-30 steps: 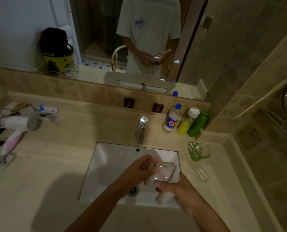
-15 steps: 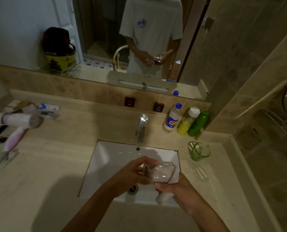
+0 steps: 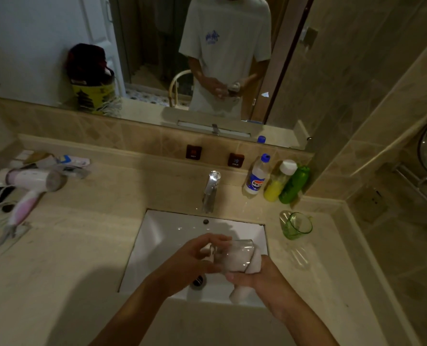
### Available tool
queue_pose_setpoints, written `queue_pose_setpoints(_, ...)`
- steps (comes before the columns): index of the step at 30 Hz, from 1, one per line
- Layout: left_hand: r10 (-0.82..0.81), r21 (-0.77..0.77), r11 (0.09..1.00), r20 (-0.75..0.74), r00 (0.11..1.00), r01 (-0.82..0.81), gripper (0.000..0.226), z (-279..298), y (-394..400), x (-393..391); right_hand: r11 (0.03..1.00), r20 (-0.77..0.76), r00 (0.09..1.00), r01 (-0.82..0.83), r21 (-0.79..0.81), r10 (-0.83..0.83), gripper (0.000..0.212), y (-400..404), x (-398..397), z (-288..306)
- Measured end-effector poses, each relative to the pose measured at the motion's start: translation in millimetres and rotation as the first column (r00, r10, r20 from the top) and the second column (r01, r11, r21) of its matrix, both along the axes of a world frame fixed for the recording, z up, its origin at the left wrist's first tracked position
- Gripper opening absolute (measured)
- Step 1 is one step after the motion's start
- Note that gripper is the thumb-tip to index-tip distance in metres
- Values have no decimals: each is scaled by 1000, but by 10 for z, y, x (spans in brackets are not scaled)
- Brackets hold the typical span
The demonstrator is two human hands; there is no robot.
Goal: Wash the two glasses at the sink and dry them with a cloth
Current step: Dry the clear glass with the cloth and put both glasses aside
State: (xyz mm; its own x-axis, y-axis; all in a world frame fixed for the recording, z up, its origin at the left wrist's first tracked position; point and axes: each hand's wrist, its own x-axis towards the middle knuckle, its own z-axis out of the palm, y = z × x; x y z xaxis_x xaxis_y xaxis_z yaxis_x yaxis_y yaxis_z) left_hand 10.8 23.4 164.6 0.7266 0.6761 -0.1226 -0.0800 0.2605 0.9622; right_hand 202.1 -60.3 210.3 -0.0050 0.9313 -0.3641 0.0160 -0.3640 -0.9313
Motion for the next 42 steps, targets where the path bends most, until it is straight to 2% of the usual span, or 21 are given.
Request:
queue_pose_setpoints(1, 8, -39, 999, 34, 999, -7, 37, 34, -10, 9, 1000, 15, 1000, 10, 11, -10, 36, 0, -12, -10)
queue_pose_setpoints(3, 29, -214, 977, 37, 999, -20, 54, 79, -6, 19, 998, 53, 998, 39, 41, -41, 32, -9, -44, -27)
queue_pose_setpoints(5, -9, -396, 918, -45, 999, -9, 68, 87, 1, 37, 997, 81, 995, 50, 61, -55, 28, -22, -65, -48)
queue_pose_setpoints(7, -62, -474, 880, -91, 994, 12, 74, 48, -4, 50, 996, 110, 993, 38, 77, -47, 21, -33, -75, -47)
queue_pose_setpoints(9, -37, -434, 901, -92, 995, -7, 71, 25, -22, 56, 998, 112, 993, 15, 67, -22, 19, -32, -50, -35)
queue_pose_setpoints(13, 13, -75, 997, -75, 997, -19, 47, -31, -43, -14, 1000, 28, 1000, -7, 5, 7, 38, -14, 13, -16)
queue_pose_setpoints(15, 6, -15, 1000, 1, 1000, -6, 47, -61, -40, -30, 1000, -11, 1000, -15, -5, 15, 44, -13, 13, -39)
queue_pose_setpoints(17, 11, -55, 998, 63, 998, -8, 43, -44, -39, -33, 1000, -3, 1000, -13, 7, 13, 44, -20, -19, -72)
queue_pose_setpoints(18, 35, -129, 991, 68, 997, -26, 44, -21, -40, -33, 1000, 17, 1000, 0, 14, 0, 43, -22, -39, -85)
queue_pose_setpoints(20, 57, -328, 943, -5, 998, -55, 51, -7, -41, -22, 999, 48, 998, 35, 23, -36, 38, -22, -70, -120)
queue_pose_setpoints(22, -2, -441, 897, -96, 995, -41, 62, -53, -29, -6, 999, 75, 996, 43, 31, -45, 31, -25, -86, -140)
queue_pose_setpoints(24, -31, -413, 911, -129, 991, -25, 64, -112, -33, -11, 999, 94, 995, 26, 31, -29, 28, -32, -80, -151)
queue_pose_setpoints(28, 4, -134, 991, -52, 999, -11, 43, -90, -62, -85, 1000, 80, 997, -17, -22, 19, 34, -27, 11, -132)
queue_pose_setpoints(30, 19, 19, 1000, -51, 999, -18, 45, -81, -81, -75, 999, 43, 999, -29, -44, 31, 38, -17, 37, -150)
queue_pose_setpoints(31, 38, 42, 998, -39, 999, -36, 48, -82, -85, -65, 998, 36, 999, -23, -50, 25, 40, -17, 28, -169)
queue_pose_setpoints(33, 78, -40, 996, 2, 997, -78, 44, -70, -96, -37, 999, 41, 999, 2, -44, 0, 42, -17, -11, -221)
queue_pose_setpoints(35, 96, -279, 956, -1, 995, -93, 45, -5, -121, -21, 999, 55, 998, 32, -35, -30, 42, -28, -60, -264)
queue_pose_setpoints(37, 9, -430, 899, -157, 988, -76, 59, 34, -123, 2, 999, 69, 997, 42, -31, -40, 37, -37, -93, -284)
queue_pose_setpoints(38, -38, -458, 887, -212, 977, -64, 63, 38, -126, 14, 999, 60, 997, 42, -25, -41, 35, -46, -101, -283)
queue_pose_setpoints(40, -23, -456, 887, -200, 980, -73, 61, 8, -128, 52, 999, 34, 998, 44, -8, -44, 35, -62, -95, -270)
queue_pose_setpoints(42, 32, -304, 950, -146, 989, -76, 51, -11, -130, 67, 999, 34, 999, 35, -7, -35, 36, -69, -44, -231)
